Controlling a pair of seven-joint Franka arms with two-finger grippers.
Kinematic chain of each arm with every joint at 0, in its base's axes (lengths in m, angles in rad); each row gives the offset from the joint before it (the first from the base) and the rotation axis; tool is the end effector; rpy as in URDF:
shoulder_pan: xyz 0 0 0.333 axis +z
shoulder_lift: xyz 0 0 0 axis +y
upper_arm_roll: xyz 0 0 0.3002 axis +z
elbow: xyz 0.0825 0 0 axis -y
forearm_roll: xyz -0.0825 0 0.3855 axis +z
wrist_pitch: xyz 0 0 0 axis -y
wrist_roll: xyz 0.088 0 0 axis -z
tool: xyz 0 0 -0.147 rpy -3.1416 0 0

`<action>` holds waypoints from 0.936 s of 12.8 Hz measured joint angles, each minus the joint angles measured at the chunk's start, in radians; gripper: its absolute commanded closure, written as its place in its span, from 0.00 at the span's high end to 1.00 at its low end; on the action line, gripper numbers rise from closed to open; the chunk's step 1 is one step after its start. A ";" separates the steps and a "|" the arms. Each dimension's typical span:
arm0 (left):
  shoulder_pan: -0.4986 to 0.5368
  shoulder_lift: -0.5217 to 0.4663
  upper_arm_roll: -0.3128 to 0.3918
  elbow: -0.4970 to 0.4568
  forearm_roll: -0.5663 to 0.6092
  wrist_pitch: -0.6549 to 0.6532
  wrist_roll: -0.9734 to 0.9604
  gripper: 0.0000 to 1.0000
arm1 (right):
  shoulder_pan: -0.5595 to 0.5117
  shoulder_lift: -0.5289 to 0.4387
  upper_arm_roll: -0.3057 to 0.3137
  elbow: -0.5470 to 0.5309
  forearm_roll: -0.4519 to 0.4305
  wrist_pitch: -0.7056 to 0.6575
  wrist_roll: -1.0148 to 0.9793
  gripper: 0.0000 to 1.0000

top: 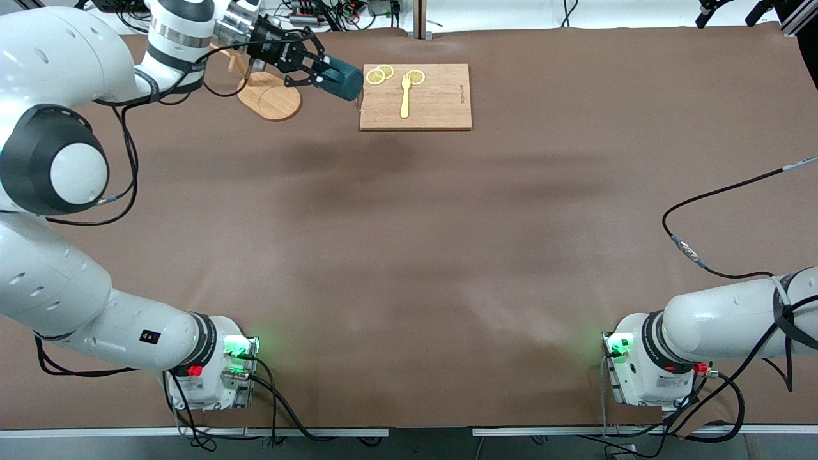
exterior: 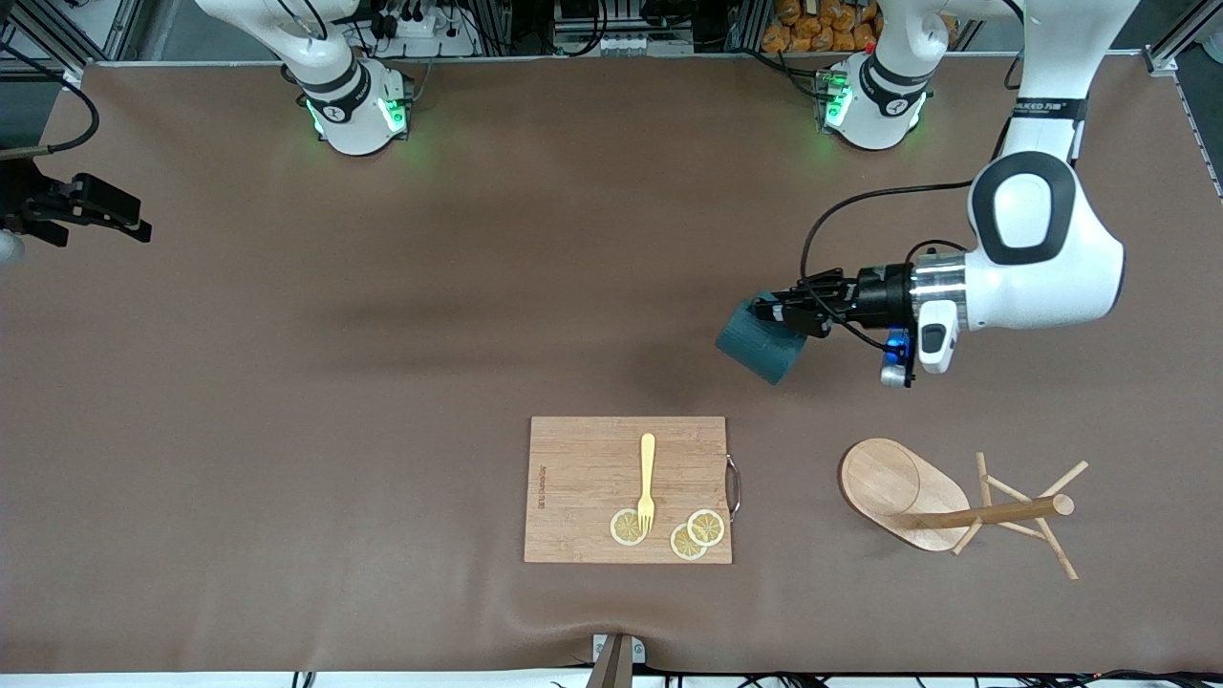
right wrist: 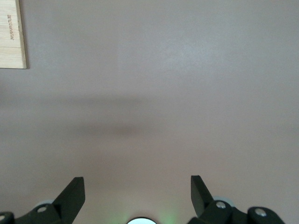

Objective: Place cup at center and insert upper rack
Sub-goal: 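Carry the mug with the left gripper to the wooden mug stand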

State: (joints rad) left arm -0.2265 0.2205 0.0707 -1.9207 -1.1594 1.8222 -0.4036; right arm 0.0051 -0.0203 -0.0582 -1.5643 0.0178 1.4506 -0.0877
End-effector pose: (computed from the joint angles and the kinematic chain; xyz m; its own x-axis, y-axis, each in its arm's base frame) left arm 0.5669 -0.2023 0.3614 0.6569 0.2780 -0.7009 0.7413 -0.4078 0.5330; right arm 0.5328 -0.0258 0.5731 0.9951 0.0371 -0.0913 0.0347 -0.9990 -0.0271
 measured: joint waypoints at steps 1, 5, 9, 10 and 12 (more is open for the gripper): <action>0.025 0.005 0.000 0.000 -0.008 -0.023 0.026 0.00 | 0.002 0.000 0.001 0.002 0.000 -0.004 0.000 1.00; 0.107 0.018 0.000 0.010 -0.034 -0.105 0.081 0.00 | 0.002 -0.001 -0.007 0.004 0.000 -0.040 0.000 1.00; 0.155 0.041 0.000 0.037 -0.063 -0.136 0.100 0.00 | -0.002 -0.005 -0.017 0.024 -0.001 -0.049 0.000 1.00; 0.166 0.049 0.000 0.042 -0.074 -0.136 0.104 0.00 | -0.006 -0.006 -0.018 0.029 -0.001 -0.051 0.000 1.00; 0.196 0.075 0.000 0.064 -0.102 -0.165 0.109 0.00 | -0.016 -0.006 -0.019 0.033 -0.001 -0.051 0.000 1.00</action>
State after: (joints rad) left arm -0.0309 0.2959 0.0709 -1.8563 -1.2615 1.6572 -0.2946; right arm -0.0109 -0.0263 -0.0772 -1.5318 0.0168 1.3995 -0.0876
